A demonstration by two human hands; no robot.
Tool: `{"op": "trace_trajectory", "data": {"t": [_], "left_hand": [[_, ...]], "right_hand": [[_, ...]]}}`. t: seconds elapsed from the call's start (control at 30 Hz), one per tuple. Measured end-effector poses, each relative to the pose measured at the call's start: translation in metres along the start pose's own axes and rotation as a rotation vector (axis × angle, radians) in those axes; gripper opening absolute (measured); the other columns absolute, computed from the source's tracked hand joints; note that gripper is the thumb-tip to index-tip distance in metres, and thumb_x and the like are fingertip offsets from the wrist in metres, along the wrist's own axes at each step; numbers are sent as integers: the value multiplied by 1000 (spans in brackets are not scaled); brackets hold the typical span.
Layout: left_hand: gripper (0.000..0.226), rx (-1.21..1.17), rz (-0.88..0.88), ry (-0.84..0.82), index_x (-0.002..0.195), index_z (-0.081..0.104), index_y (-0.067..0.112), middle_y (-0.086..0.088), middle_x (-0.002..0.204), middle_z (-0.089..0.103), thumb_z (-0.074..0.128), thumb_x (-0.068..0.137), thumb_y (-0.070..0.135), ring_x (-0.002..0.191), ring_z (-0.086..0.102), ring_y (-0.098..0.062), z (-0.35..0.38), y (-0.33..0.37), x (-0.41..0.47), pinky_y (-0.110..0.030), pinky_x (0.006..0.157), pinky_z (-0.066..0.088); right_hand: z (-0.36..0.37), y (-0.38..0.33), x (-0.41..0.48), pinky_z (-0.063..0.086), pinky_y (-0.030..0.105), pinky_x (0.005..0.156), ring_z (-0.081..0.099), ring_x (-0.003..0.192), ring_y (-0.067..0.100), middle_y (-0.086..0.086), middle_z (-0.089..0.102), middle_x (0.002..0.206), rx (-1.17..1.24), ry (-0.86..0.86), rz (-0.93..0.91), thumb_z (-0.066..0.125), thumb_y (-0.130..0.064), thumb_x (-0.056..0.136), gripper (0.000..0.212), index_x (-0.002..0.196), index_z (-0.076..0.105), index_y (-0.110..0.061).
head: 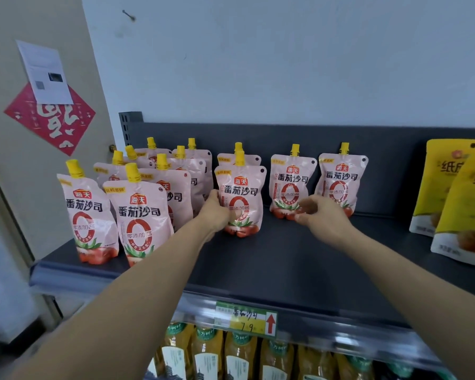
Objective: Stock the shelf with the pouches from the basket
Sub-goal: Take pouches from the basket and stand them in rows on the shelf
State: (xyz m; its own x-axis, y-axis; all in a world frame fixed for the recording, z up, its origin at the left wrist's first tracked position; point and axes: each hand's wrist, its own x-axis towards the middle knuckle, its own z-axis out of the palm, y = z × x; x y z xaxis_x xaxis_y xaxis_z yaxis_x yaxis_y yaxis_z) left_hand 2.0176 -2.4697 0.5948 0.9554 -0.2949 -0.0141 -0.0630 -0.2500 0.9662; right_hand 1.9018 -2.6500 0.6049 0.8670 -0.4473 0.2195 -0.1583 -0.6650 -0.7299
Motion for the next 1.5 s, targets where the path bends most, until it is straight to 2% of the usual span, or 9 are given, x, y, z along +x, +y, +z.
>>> {"op": "trace_trajectory", "data": {"t": [0.23, 0.53, 0.73, 0.9, 0.97, 1.03, 1.2, 1.33, 1.5], "left_hand": [[51, 60, 2, 57, 129, 40, 10, -8, 134, 53, 62, 84, -2, 126, 50, -27, -1, 1, 10, -40, 101, 44], [46, 108, -23, 133, 130, 38, 6, -12, 137, 50, 57, 88, -1, 128, 48, -28, 4, -2, 9, -38, 101, 44], [45, 165, -83, 160, 137, 34, 6, -11, 142, 45, 48, 94, 5, 131, 43, -27, 1, 4, -14, -32, 105, 39], [40, 201, 229, 113, 124, 46, 1, -9, 118, 56, 61, 87, 8, 112, 54, -23, -2, 7, -60, -24, 87, 42], [34, 234, 360, 57, 118, 51, 4, -3, 105, 54, 60, 86, 8, 98, 54, -18, -3, 6, -85, -20, 77, 42], [30, 268, 448, -33, 115, 55, 7, 1, 101, 55, 59, 85, 7, 89, 52, -10, -6, 0, -108, -18, 75, 43], [15, 244, 540, -306, 95, 57, 15, 11, 78, 55, 59, 84, 6, 73, 52, -3, -20, -45, -167, -15, 71, 44], [11, 316, 424, -603, 94, 60, 14, 7, 78, 56, 60, 86, 7, 71, 51, -5, -21, -111, -195, -10, 65, 41], [18, 571, 197, -953, 104, 62, 7, 4, 90, 55, 61, 88, 14, 81, 52, -9, -9, -212, -207, -22, 71, 41]], "right_hand": [[3, 0, -12, 43, 25, 83, 58, 103, 17, 5, 64, 114, 80, -88, 26, 62, -13, 88, 34, 121, 58, -9], [19, -10, -23, 44, 20, 77, 60, 100, 15, 4, 64, 113, 75, -152, -7, 63, -16, 87, 32, 119, 59, -12], [20, -26, -39, 40, 21, 84, 57, 103, 12, 3, 63, 119, 83, -200, -30, 63, -18, 88, 36, 123, 58, -10], [7, -42, -79, 41, 10, 68, 58, 97, 9, 0, 65, 111, 111, -147, -44, 62, -18, 89, 30, 118, 62, -14], [3, -48, -102, 49, 11, 65, 62, 86, 7, 2, 68, 101, 117, -145, -32, 63, -17, 88, 25, 113, 64, -14], [-1, -51, -128, 56, 17, 73, 66, 75, 8, 5, 71, 90, 164, -191, -2, 63, -11, 88, 21, 109, 65, -11], [16, -42, -193, 56, 15, 68, 66, 62, 7, 7, 70, 81, 141, -322, 95, 62, -8, 88, 14, 101, 66, -7], [62, -2, -240, 56, 12, 63, 66, 59, 0, 4, 72, 82, -11, -465, 222, 62, -12, 88, 10, 97, 67, -14], [135, 62, -290, 58, 25, 68, 66, 71, 20, 17, 70, 94, -58, -542, 457, 61, -2, 87, 13, 97, 69, -4]]}}
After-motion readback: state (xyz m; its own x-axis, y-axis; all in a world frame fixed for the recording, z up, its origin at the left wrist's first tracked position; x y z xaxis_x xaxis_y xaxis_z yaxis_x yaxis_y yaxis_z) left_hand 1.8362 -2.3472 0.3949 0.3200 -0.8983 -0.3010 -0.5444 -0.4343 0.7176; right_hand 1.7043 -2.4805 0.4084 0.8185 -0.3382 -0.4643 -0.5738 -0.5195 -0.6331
